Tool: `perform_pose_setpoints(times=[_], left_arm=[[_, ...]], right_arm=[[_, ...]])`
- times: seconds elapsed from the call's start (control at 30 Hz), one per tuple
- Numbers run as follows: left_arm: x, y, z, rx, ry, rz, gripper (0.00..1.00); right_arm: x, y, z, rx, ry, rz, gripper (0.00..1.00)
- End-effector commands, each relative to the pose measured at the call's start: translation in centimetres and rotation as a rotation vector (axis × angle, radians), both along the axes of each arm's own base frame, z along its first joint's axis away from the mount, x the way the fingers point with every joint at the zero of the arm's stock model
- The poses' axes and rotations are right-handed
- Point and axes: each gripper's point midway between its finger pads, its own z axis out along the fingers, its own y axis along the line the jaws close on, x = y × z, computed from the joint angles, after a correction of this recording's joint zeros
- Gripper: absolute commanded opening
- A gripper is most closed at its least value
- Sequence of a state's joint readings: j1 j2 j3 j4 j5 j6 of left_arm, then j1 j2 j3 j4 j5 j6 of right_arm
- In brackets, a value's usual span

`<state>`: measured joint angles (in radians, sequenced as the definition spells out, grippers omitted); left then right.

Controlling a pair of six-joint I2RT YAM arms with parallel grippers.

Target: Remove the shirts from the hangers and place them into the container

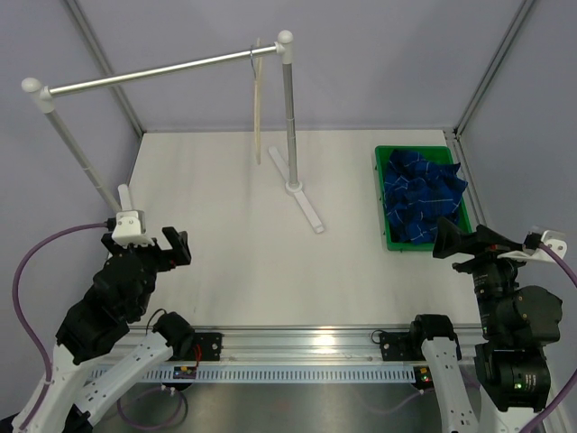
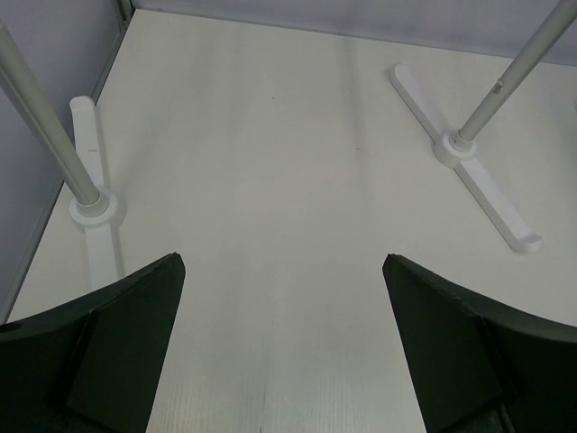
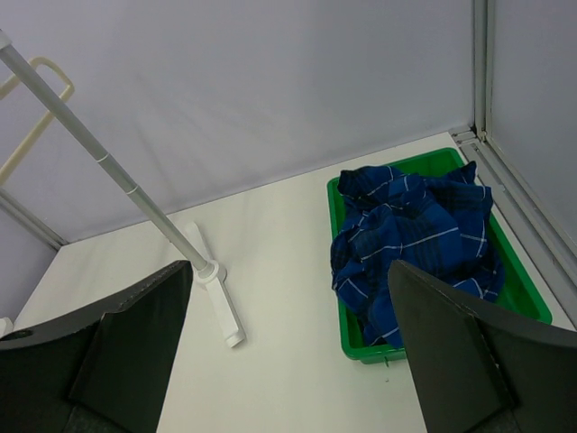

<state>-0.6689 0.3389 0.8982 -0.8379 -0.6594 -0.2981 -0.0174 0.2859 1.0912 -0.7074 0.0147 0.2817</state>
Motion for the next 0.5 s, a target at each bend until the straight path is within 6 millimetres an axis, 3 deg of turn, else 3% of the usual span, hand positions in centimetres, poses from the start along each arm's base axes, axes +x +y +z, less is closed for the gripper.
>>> perform_pose_setpoints(times=[0.0,0.47], left_arm=[[0.28,-0.34,-0.01,-0.035,-0.014,0.004,0.99],[0.77,-1.20,-0.82,-0.040,0.004,-0.016,0.99]], right_arm=[[0.00,0.24,0.91,-0.027,-0.044,0.018,0.99],[-0.15,0.12,0.82,-0.030,-0.053,0.012,0.99]])
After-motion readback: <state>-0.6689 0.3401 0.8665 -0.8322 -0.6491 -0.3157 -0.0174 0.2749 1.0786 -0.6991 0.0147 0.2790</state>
